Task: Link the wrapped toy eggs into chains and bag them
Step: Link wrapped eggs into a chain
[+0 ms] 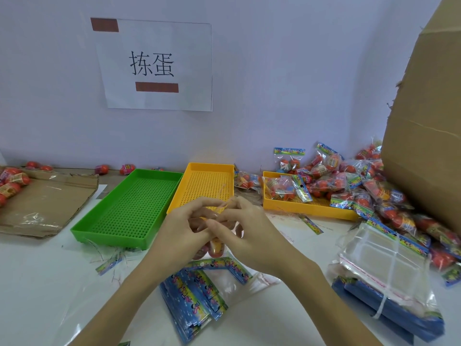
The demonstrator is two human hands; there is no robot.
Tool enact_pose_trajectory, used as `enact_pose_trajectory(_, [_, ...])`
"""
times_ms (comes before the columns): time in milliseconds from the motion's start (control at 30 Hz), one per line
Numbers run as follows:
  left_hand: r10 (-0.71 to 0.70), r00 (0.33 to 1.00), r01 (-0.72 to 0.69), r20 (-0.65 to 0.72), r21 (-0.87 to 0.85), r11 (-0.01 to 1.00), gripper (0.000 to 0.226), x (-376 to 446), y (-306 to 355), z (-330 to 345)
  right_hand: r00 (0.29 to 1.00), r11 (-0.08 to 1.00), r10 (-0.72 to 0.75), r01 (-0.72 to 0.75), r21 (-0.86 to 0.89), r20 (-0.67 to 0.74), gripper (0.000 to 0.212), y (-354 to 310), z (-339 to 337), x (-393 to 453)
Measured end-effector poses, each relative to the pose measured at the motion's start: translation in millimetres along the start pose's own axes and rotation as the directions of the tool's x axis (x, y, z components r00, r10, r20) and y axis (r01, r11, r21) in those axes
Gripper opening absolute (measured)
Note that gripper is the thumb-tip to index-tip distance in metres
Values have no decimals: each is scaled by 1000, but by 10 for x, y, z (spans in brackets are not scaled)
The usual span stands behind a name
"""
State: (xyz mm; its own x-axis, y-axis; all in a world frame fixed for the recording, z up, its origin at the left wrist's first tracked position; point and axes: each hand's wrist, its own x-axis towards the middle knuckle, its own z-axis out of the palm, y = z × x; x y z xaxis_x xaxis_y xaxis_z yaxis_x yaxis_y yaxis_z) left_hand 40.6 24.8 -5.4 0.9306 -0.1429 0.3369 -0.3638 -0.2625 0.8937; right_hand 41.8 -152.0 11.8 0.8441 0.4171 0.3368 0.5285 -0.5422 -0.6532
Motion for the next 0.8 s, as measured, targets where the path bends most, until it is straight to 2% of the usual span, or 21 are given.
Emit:
enact_pose_trajectory(133, [-22, 1000, 22, -5, 9, 1000, 28, 2, -7, 8, 999, 999, -18, 20, -40, 37, 26, 20, -90, 12])
enact_pose_trajectory(233, [-93, 995, 90, -30, -108, 990, 35, 4, 26, -6, 996, 1000, -31, 31, -1, 81, 19, 43, -206, 3])
enact_pose_trajectory(400, [-137, 990, 134, -13, -157, 979, 33, 6, 27, -24, 983, 999, -22, 17, 27, 182, 35, 89, -253, -4])
enact_pose_trajectory(533, [-119, 993, 115, -14, -165, 980, 38, -4, 27, -5, 995, 1000, -6, 5, 4, 97, 23, 109, -188, 15])
enact_pose_trajectory(667, [-123, 991, 112, -44, -195, 974, 34, 7, 21, -4, 998, 998, -61, 61, 2, 16, 14, 117, -147, 28])
enact_pose_trajectory(800, [-136, 989, 122, -54, -211, 970, 30, 9, 21, -6, 996, 995, -83, 84, 53, -11, 23, 107, -123, 23])
